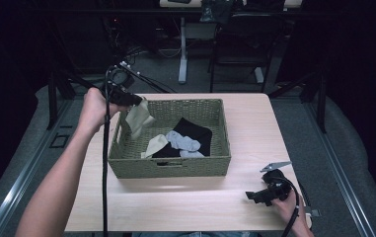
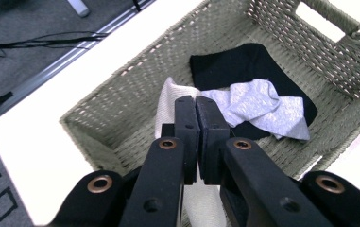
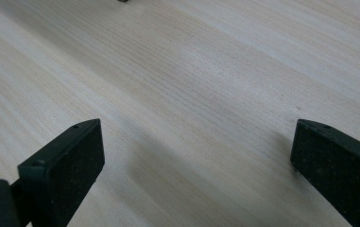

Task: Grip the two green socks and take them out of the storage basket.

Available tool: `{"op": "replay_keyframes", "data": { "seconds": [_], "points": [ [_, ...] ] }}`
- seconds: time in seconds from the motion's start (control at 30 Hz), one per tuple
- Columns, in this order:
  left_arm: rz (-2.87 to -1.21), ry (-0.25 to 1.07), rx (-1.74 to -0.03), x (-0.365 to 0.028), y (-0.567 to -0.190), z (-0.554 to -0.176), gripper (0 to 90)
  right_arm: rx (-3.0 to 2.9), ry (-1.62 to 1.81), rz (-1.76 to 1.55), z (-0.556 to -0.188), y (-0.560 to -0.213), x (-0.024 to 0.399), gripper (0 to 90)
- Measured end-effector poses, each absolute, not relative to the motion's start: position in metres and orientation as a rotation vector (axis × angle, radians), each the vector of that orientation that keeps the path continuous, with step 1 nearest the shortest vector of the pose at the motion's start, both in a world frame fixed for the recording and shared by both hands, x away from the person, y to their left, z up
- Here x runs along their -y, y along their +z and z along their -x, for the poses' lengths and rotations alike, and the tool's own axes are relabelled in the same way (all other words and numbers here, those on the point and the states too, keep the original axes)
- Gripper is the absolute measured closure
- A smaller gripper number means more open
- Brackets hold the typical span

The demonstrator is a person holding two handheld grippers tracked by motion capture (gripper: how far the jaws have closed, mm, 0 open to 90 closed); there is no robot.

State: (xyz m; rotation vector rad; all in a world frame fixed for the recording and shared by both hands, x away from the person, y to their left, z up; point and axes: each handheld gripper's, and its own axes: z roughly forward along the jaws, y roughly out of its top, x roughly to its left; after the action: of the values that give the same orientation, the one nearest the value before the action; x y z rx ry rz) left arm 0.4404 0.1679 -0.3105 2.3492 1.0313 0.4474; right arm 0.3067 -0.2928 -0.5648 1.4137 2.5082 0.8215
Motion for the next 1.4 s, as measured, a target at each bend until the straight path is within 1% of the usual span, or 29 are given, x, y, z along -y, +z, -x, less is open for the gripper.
{"op": "replay_keyframes", "data": {
  "seconds": [0.27, 0.43, 0.77, 1.07, 1.4],
  "points": [
    [-2.302, 0.498, -1.056, -0.192, -0.292, -0.430, 89.0, -2.503, 0.831, -1.411, -0.306, -0.564, 0.293, 2.9],
    [-2.258, 0.513, -1.093, -0.214, -0.285, -0.423, 88.9, -2.495, 0.831, -1.409, -0.306, -0.564, 0.293, 2.8],
    [-2.206, 0.546, -1.184, -0.255, -0.281, -0.412, 88.9, -2.491, 0.825, -1.415, -0.306, -0.564, 0.293, 2.8],
    [-2.152, 0.547, -1.273, -0.291, -0.291, -0.404, 88.9, -2.494, 0.828, -1.416, -0.306, -0.564, 0.294, 2.8],
    [-2.132, 0.519, -1.366, -0.320, -0.315, -0.400, 88.9, -2.489, 0.822, -1.418, -0.306, -0.563, 0.293, 2.8]
  ]
}}
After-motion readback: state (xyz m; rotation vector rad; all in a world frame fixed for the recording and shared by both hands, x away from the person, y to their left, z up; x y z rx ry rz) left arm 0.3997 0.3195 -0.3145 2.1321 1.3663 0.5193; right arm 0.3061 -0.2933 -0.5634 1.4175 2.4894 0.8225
